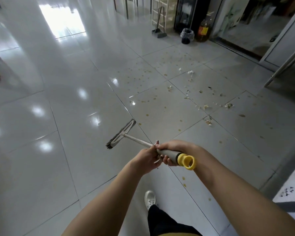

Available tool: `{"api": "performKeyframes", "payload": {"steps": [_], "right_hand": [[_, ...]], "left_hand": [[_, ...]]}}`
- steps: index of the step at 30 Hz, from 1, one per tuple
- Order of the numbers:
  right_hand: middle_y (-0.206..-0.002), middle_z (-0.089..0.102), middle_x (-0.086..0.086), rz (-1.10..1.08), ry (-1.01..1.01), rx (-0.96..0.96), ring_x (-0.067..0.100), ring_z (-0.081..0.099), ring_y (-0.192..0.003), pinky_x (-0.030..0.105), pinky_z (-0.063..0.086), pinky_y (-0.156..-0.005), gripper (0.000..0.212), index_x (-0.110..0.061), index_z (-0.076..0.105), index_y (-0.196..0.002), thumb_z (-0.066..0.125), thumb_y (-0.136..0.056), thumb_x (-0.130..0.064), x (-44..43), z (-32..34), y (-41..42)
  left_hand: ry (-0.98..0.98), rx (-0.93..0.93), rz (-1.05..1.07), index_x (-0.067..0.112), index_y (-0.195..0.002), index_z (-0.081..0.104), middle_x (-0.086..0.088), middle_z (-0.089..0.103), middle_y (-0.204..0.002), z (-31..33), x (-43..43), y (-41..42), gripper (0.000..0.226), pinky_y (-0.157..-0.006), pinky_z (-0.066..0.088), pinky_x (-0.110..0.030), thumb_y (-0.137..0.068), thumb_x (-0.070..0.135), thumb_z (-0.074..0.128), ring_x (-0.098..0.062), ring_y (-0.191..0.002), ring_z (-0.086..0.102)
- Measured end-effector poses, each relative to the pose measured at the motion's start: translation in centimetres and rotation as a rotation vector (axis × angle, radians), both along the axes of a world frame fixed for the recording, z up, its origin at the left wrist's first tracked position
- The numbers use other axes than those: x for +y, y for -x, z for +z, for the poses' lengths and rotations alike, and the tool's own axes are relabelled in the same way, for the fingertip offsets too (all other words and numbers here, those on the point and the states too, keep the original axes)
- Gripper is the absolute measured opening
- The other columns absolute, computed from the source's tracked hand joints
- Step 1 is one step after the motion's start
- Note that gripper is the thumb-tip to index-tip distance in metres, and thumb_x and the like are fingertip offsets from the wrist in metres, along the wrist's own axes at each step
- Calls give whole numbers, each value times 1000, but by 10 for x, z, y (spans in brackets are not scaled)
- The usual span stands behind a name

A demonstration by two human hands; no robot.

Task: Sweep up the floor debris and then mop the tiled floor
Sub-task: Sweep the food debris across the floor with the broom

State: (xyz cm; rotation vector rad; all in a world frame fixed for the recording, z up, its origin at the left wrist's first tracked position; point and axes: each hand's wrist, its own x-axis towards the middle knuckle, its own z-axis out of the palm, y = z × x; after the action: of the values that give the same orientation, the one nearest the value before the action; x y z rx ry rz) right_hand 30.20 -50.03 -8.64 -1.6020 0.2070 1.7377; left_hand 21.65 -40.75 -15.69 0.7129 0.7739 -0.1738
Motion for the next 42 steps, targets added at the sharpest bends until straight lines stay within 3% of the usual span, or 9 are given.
{"api": "performKeyframes", "payload": {"steps": [11,16,25,29,33,36,42], "right_hand": [[-65,42,4,44,-43,-67,7,47,-30,14,41,-33,33,-4,46,-79,46,-97,-32,79,2,-128],[-64,42,4,23,-43,-45,6,47,-30,14,41,-32,35,-4,45,-78,45,-98,-33,109,2,-167],[-62,43,4,-119,18,-28,7,47,-30,13,41,-32,35,-5,47,-77,47,-97,-33,190,-9,-238],[-44,47,4,-187,41,-39,7,45,-25,11,38,-30,38,-6,43,-70,44,-98,-31,249,-4,-273],[-53,46,4,-277,29,-44,7,45,-25,12,37,-29,35,-6,43,-71,46,-98,-29,302,0,-310],[-39,50,5,-343,15,-52,8,47,-26,13,38,-29,32,-6,45,-75,49,-97,-29,327,-2,-338],[-37,49,3,-411,-10,-54,7,47,-26,12,37,-28,34,-7,45,-74,47,-97,-31,344,-4,-384]], "left_hand": [[-95,49,-105,7,-90,53,-7,54,-76,16,86,-130,28,-55,50,-21,-90,35,56,-13,-63,52],[-77,33,-124,7,-88,53,-7,56,-73,16,119,-170,28,-52,51,-19,-91,35,54,-9,-49,59],[4,68,-195,7,-86,50,-8,49,-74,10,201,-251,25,-46,49,-16,-93,31,52,-11,-44,57],[-12,103,-323,10,-85,51,-7,55,-81,12,268,-296,20,-59,50,-20,-97,25,46,-14,-65,57],[-65,103,-456,11,-94,52,-5,58,-87,20,326,-344,16,-78,44,-23,-99,20,40,-13,-77,54],[-109,100,-489,16,-90,53,-3,60,-88,22,350,-376,15,-69,40,-22,-95,29,49,-12,-75,52],[-159,126,-529,17,-87,53,-3,58,-81,21,371,-437,16,-63,39,-22,-91,32,55,-11,-69,49]]}}
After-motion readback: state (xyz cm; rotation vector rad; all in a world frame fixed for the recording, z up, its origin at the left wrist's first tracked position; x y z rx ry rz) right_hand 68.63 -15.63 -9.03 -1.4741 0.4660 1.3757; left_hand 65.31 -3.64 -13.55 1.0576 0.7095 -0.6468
